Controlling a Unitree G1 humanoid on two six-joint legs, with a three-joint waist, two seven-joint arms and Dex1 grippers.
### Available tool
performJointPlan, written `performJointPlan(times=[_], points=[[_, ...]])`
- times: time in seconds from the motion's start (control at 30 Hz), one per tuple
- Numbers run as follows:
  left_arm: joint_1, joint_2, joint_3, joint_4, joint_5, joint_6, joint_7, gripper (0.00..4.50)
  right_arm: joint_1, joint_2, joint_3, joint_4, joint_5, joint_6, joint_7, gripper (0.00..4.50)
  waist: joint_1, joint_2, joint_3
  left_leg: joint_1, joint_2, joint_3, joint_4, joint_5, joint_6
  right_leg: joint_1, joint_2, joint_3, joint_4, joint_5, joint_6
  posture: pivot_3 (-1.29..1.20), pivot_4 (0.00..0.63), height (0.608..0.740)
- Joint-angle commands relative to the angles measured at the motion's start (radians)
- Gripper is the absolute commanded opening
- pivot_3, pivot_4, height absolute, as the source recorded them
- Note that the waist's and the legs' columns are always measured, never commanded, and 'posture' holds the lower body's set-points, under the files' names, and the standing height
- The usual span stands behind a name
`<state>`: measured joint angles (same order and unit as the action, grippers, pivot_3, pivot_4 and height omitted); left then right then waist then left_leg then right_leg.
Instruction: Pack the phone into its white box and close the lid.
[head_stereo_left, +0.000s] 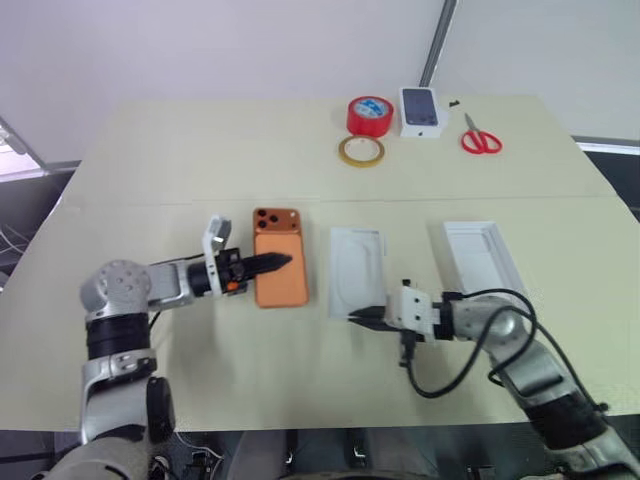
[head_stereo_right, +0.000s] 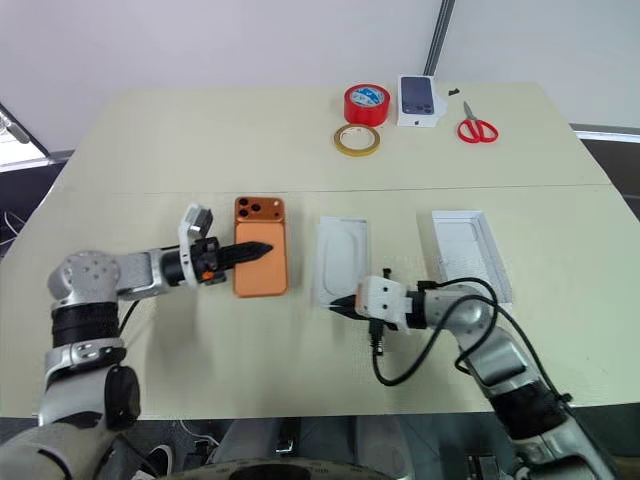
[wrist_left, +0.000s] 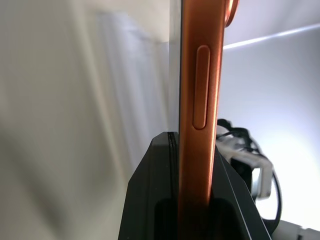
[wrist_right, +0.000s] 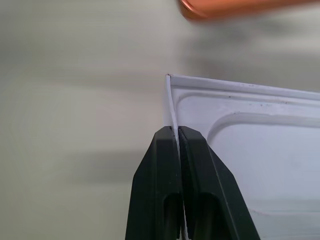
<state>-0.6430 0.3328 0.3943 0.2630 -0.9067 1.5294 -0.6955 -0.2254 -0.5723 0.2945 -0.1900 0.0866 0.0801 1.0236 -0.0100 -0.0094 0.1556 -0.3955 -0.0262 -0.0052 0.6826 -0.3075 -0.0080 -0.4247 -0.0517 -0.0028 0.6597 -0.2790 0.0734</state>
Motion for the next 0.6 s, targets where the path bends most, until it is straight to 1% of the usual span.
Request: performJointPlan(times=[0.03,0.2,0.3,0.33,0.37,0.4,0.47,0.53,0.6], points=[[-0.030,-0.036,0.033,0.002,-0.024,-0.028,0.031,0.00,-0.024,0.016,0.020,-0.008,-0.004,0.037,-0.010,0.03,0.000,0.000,0.000,0.000,0.000,0.000,0.000,0.000,0.000,0.000,0.000,0.000,0.000,0.000,0.000,0.00,0.150,0.740],[-0.025,-0.056,-0.035,0.026,0.006,-0.070,0.018,0.00,-0.034,0.014,0.035,-0.026,0.003,0.061,-0.006,0.03,0.000,0.000,0.000,0.000,0.000,0.000,0.000,0.001,-0.001,0.000,0.001,0.000,0.000,0.000,0.000,0.00,0.150,0.740],[-0.026,-0.063,-0.060,0.044,0.017,-0.090,0.007,0.00,-0.036,0.009,0.023,-0.040,0.035,0.093,0.004,1.03,-0.001,0.000,0.000,0.000,0.000,0.000,0.000,0.001,-0.002,0.000,0.001,0.000,0.000,0.000,0.000,0.00,0.150,0.740],[-0.026,-0.065,-0.073,0.047,0.022,-0.101,0.003,0.00,-0.034,0.005,0.013,-0.052,0.044,0.099,0.004,1.45,-0.001,0.000,0.000,0.000,0.000,0.000,0.000,0.001,-0.002,0.000,0.001,0.000,0.000,0.000,0.000,0.00,0.150,0.740],[-0.025,-0.069,-0.084,0.049,0.024,-0.108,-0.001,0.00,-0.025,-0.009,0.002,-0.081,0.073,0.122,0.022,2.06,0.000,0.000,0.000,0.000,0.000,0.000,0.000,0.001,-0.002,0.000,0.001,0.000,0.001,0.000,0.000,0.00,0.150,0.740],[-0.025,-0.069,-0.091,0.052,0.025,-0.112,-0.005,0.00,-0.020,-0.019,-0.005,-0.102,0.093,0.138,0.034,2.50,0.000,0.000,0.000,0.000,0.000,0.000,0.000,0.001,-0.002,0.000,0.001,0.000,0.001,0.000,0.000,0.00,0.150,0.740],[-0.024,-0.067,-0.111,0.055,0.029,-0.120,-0.015,0.00,0.000,-0.052,-0.044,-0.169,0.170,0.200,0.064,3.54,0.001,0.000,0.000,0.000,0.000,0.000,0.000,0.001,-0.002,0.000,0.001,0.000,0.001,0.000,0.000,0.00,0.150,0.740],[-0.025,-0.070,-0.122,0.057,0.028,-0.123,-0.023,0.00,0.013,-0.083,-0.117,-0.208,0.244,0.246,0.070,3.54,0.002,0.000,0.000,0.000,0.000,0.000,0.000,0.001,-0.002,0.000,0.001,0.000,0.001,0.000,0.000,0.00,0.150,0.740],[-0.025,-0.078,-0.130,0.051,0.024,-0.122,-0.029,0.00,0.014,-0.120,-0.201,-0.181,0.293,0.275,0.074,3.54,0.002,0.000,0.000,0.000,0.000,0.000,0.000,0.001,-0.001,0.000,0.001,0.000,0.000,0.000,0.000,0.00,0.150,0.740]])
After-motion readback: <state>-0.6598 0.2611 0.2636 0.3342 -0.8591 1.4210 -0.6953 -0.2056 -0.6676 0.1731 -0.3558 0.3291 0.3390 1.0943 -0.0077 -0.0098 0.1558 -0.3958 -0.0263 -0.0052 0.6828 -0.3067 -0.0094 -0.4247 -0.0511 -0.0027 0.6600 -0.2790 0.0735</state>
